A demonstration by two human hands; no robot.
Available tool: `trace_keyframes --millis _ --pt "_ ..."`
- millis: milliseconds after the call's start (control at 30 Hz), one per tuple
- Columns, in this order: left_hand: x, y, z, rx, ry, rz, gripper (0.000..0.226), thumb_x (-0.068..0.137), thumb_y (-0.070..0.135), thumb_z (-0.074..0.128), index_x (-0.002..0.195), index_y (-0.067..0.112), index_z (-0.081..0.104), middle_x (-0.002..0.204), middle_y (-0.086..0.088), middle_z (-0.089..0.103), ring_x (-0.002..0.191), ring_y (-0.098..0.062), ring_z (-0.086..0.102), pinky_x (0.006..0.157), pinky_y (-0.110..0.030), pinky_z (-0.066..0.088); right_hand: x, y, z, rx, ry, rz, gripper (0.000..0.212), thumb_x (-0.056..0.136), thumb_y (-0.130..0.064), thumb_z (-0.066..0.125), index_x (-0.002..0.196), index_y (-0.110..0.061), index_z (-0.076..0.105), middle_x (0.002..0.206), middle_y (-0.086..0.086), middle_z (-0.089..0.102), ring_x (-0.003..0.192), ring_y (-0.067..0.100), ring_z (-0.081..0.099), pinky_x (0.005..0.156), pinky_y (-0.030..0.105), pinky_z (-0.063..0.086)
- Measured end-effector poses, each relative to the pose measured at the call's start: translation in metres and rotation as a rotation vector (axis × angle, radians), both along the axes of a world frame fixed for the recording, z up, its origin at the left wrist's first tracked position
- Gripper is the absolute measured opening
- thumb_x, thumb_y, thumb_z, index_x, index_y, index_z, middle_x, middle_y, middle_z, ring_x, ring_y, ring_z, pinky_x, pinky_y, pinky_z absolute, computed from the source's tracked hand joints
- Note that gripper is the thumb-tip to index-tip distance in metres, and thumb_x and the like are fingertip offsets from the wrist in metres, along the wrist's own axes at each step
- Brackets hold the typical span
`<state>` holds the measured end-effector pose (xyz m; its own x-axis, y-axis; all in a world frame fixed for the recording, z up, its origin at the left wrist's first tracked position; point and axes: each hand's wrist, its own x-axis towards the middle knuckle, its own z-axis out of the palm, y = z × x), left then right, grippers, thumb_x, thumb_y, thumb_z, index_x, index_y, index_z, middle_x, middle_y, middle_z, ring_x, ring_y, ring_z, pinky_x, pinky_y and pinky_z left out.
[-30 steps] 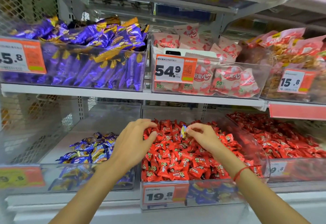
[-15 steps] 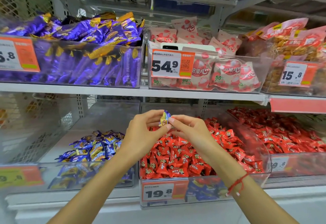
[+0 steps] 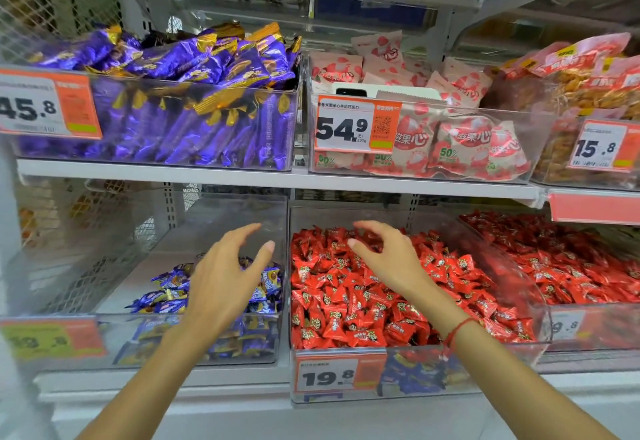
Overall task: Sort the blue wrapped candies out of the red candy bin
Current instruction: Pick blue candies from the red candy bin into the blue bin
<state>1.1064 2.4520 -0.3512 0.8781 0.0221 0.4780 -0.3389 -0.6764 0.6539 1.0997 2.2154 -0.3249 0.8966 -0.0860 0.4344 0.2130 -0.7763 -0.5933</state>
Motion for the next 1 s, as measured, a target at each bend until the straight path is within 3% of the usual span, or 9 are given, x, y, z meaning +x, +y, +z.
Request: trace_keyframes --millis 67,200,267,367,500,633,767,900,1000 --pt "-0.011 -0.013 -0.007 0.023 0.003 -0.162 0.054 0.089 0.063 0.041 0.136 0.038 0.049 0.139 0.015 0.052 0.125 -0.010 0.050 0.095 -0.030 0.040 -0.007 0.001 -0.002 -0.129 0.055 0.163 0.036 0.096 -0.034 0.055 0.131 -0.027 0.057 0.136 -0.009 0.055 0.129 0.007 0.046 0.109 0.030 0.036" --pt "-0.013 -0.019 -0.015 0.174 0.014 -0.231 0.062 0.088 0.066 0.029 0.143 0.040 0.041 0.152 0.023 0.030 0.120 -0.009 0.054 0.096 -0.027 0.036 -0.039 -0.010 -0.019 -0.298 0.208 0.531 0.039 0.095 -0.047 0.048 0.133 -0.046 0.050 0.144 -0.021 0.042 0.135 -0.010 0.028 0.110 0.010 0.021" --pt "-0.014 -0.019 -0.020 0.202 -0.016 -0.194 0.060 0.091 0.067 0.026 0.144 0.041 0.037 0.151 0.023 0.030 0.106 -0.010 0.059 0.084 -0.025 0.038 -0.041 -0.018 -0.025 -0.420 0.300 0.577 0.042 0.096 -0.051 0.042 0.138 -0.050 0.042 0.152 -0.020 0.030 0.140 -0.005 0.020 0.115 0.019 0.018" --pt "-0.014 -0.022 -0.027 0.181 -0.033 -0.178 0.059 0.092 0.065 0.021 0.146 0.042 0.032 0.150 0.024 0.032 0.116 -0.012 0.057 0.078 -0.026 0.040 -0.028 -0.014 -0.028 -0.527 0.366 0.643 0.044 0.098 -0.050 0.036 0.142 -0.052 0.031 0.158 -0.015 0.017 0.146 0.004 0.010 0.120 0.035 0.008" --pt "-0.014 -0.021 -0.026 0.203 -0.042 -0.175 0.066 0.084 0.063 0.016 0.144 0.045 0.034 0.149 0.028 0.030 0.097 -0.005 0.060 0.071 -0.022 0.037 -0.010 -0.008 -0.030 -0.605 0.475 0.654 0.054 0.095 -0.054 0.042 0.144 -0.055 0.019 0.160 -0.015 0.005 0.147 0.005 -0.002 0.119 0.038 -0.007" --pt "-0.011 -0.020 -0.028 0.224 -0.056 -0.155 0.064 0.090 0.068 0.013 0.142 0.043 0.040 0.147 0.025 0.038 0.074 0.002 0.054 0.067 -0.023 0.035 0.013 -0.017 -0.028 -0.903 0.294 0.570 0.061 0.094 -0.052 0.046 0.148 -0.047 0.018 0.160 -0.005 0.014 0.147 0.014 0.011 0.120 0.038 0.004" --pt "-0.010 -0.020 -0.028 0.225 -0.081 -0.153 0.062 0.090 0.066 0.016 0.140 0.042 0.043 0.142 0.022 0.047 0.062 0.009 0.052 0.058 -0.017 0.034 0.039 -0.027 -0.024 -0.988 0.157 0.415 0.058 0.095 -0.055 0.041 0.148 -0.042 0.024 0.158 0.000 0.023 0.141 0.023 0.027 0.112 0.041 0.030" --pt "-0.011 -0.020 -0.025 0.263 -0.068 -0.140 0.052 0.094 0.056 0.022 0.142 0.043 0.040 0.147 0.025 0.038 0.061 0.010 0.052 0.055 -0.010 0.029 0.051 -0.042 -0.018 -0.945 0.232 0.263 0.061 0.089 -0.064 0.042 0.145 -0.044 0.030 0.158 -0.002 0.021 0.142 0.024 0.029 0.110 0.045 0.034" --pt "-0.011 -0.019 -0.023 0.274 -0.062 -0.154 0.069 0.082 0.066 0.011 0.142 0.045 0.038 0.148 0.028 0.032 0.071 0.011 0.056 0.056 -0.009 0.030 0.048 -0.049 -0.009 -0.869 0.269 0.235 0.058 0.087 -0.061 0.052 0.142 -0.047 0.036 0.156 -0.001 0.028 0.139 0.024 0.035 0.109 0.041 0.037"
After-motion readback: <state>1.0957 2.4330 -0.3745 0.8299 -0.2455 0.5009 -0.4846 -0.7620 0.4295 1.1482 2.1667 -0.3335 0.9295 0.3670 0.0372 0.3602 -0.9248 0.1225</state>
